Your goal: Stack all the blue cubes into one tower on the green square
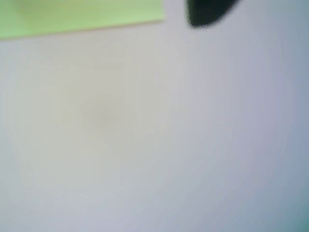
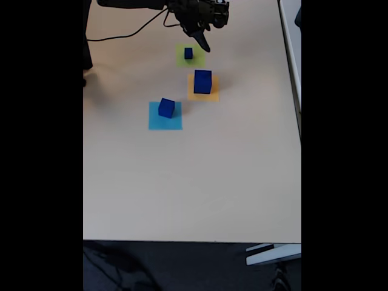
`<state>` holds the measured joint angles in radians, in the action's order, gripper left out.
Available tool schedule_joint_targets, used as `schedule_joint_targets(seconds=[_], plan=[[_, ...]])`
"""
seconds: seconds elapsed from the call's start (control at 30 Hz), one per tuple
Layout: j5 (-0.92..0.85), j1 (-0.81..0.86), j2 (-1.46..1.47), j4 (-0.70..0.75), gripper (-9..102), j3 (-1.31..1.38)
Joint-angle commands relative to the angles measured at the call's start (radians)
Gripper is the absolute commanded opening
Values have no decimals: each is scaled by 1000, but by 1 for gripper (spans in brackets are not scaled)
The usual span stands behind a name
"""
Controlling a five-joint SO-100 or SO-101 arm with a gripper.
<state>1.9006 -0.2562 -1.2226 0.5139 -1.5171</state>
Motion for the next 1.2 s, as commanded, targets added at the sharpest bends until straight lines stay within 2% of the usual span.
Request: schedule_joint_targets(seconds=[0.0,0.4,0.63,1.17], plan=[[-5,-5,-28,-44,35,-21],[-75,23,-118,-44,32,-178],[-83,25,-140,-44,24,-201],[-130,41,-169,-41,22,-259]])
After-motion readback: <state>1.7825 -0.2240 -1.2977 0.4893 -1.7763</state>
